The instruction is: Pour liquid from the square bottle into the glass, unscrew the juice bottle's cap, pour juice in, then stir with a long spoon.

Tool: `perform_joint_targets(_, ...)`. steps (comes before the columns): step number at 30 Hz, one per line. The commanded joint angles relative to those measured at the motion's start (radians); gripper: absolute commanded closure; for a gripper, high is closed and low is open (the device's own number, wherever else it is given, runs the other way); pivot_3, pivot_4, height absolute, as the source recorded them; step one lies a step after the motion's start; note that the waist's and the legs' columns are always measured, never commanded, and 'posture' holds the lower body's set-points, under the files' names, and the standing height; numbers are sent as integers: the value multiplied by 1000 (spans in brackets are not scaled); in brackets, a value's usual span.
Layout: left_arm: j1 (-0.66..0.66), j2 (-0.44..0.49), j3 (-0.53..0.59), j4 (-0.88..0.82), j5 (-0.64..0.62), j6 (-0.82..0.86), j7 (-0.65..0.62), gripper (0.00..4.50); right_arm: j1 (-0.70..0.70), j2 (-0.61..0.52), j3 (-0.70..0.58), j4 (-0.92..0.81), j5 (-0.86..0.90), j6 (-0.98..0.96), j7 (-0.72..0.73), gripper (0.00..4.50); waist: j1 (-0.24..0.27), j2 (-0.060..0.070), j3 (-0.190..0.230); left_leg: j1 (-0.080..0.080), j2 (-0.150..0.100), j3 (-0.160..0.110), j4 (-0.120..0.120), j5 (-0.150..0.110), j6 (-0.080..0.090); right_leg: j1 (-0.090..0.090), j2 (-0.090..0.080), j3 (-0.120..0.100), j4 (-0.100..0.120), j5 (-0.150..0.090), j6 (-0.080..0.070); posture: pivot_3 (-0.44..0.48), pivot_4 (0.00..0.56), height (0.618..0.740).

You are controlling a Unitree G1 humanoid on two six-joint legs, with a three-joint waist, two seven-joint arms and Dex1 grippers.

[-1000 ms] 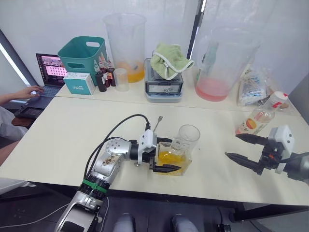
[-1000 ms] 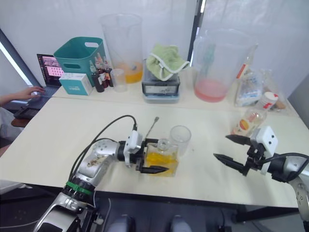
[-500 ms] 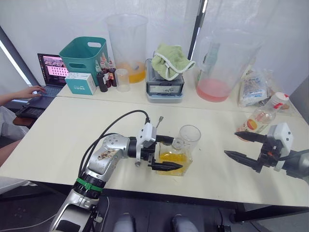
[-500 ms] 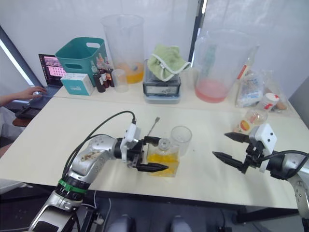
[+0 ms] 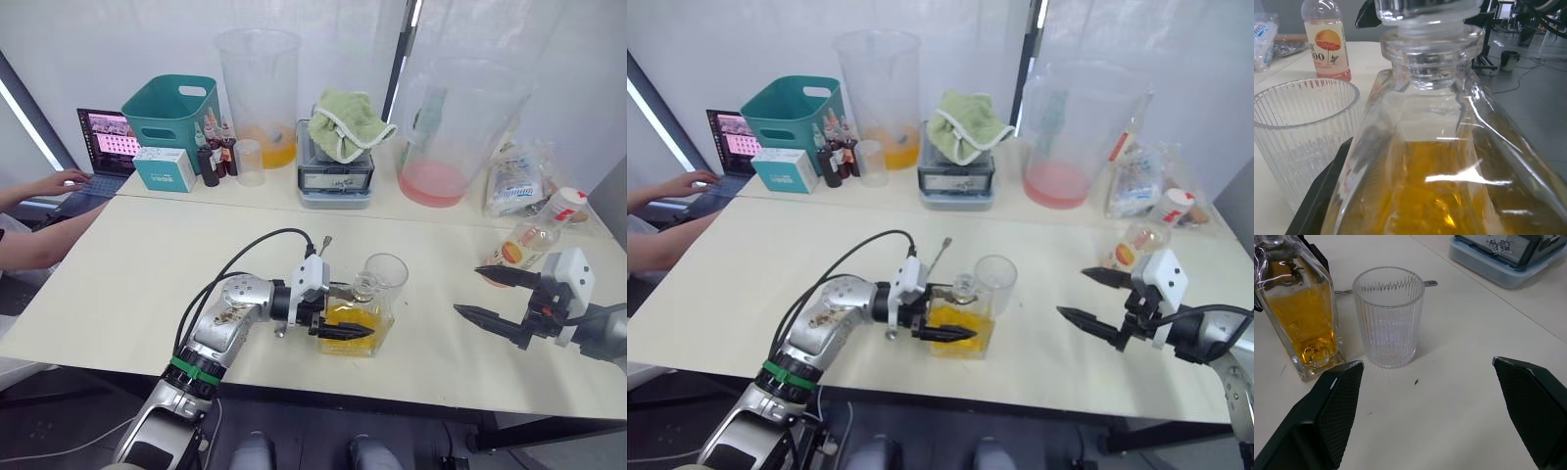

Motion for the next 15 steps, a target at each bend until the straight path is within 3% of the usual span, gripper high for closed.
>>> perform_joint_targets(1, -23, -6, -3, -3, 14, -30, 0, 1670, -3, -18, -25, -37, 15, 11, -5, 0, 0, 0, 0, 0, 0, 0, 0, 0, 0, 0, 0, 0, 0, 0, 0, 0, 150, 740)
perform_joint_targets(5, -25, -9, -1, 3, 20, -39, -3, 1670, -9, -21, -24, -86, 39, 40, -15, 0, 0, 0, 0, 0, 0, 0, 0, 0, 0, 0, 0, 0, 0, 0, 0, 0, 150, 740)
perform_joint_targets(15, -33, -4, -1, 25, 28, -67, -21, 1670, -121, -54, 30, -349, 328, 334, -112, 0, -1, 0, 0, 0, 0, -2, 0, 0, 0, 1, 0, 0, -1, 0, 0, 0, 150, 740)
